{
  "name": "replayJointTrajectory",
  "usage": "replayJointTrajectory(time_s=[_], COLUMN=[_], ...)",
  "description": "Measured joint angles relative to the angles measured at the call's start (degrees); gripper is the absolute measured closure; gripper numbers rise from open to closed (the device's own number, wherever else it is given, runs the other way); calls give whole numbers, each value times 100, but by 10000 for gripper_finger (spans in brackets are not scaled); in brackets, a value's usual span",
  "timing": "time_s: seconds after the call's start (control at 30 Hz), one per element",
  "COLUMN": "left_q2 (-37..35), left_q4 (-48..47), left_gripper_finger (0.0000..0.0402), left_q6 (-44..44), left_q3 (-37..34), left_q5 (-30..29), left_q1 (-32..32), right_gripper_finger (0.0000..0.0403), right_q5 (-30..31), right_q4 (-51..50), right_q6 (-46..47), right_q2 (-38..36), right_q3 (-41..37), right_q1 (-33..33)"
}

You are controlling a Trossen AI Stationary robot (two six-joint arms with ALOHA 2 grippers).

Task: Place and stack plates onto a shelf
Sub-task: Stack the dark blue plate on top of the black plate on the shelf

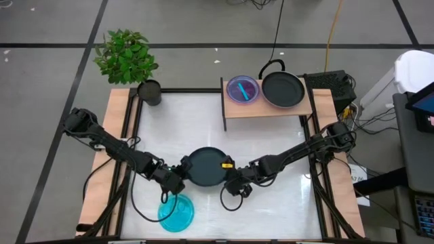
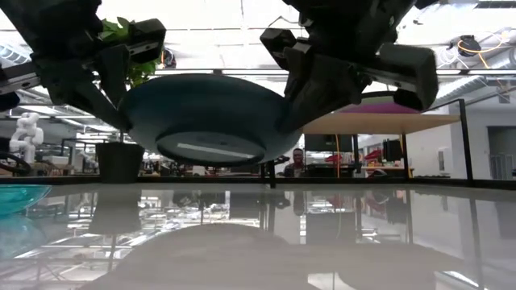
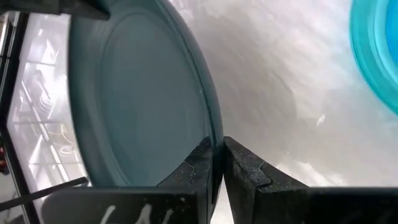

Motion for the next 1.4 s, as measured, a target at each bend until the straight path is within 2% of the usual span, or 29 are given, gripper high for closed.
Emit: replayJointTrajectory(time_s=[0.2, 0.3, 0.6, 0.7, 0.93, 1.1, 1.4], left_q2=[0, 0, 2, 2, -210, -815, -1921], left_q4=[300, 485, 1636, 2185, 2607, 2598, 1307], left_gripper_finger=[363, 339, 165, 130, 120, 119, 119], left_q6=[-178, -364, -1258, -1642, -1956, -2338, -3333], left_q3=[-9, -7, 2, 0, 0, -2, -2], left_q5=[-33, -95, -60, -54, -132, -308, -961], left_q1=[-4, 1, 0, 35, 104, 126, 260], right_gripper_finger=[400, 401, 402, 402, 402, 403, 403], right_q5=[-126, -72, 54, 56, -4, 298, 1014], right_q4=[-58, -6, 42, -24, -424, -1120, -1646], right_q6=[54, 72, 302, 335, 778, 1280, 1450], right_q2=[-1, -4, -42, -42, -399, -757, -1538], right_q3=[-3, -2, 7, 7, 7, 7, 7], right_q1=[6, 5, -15, -4, 90, 195, 493])
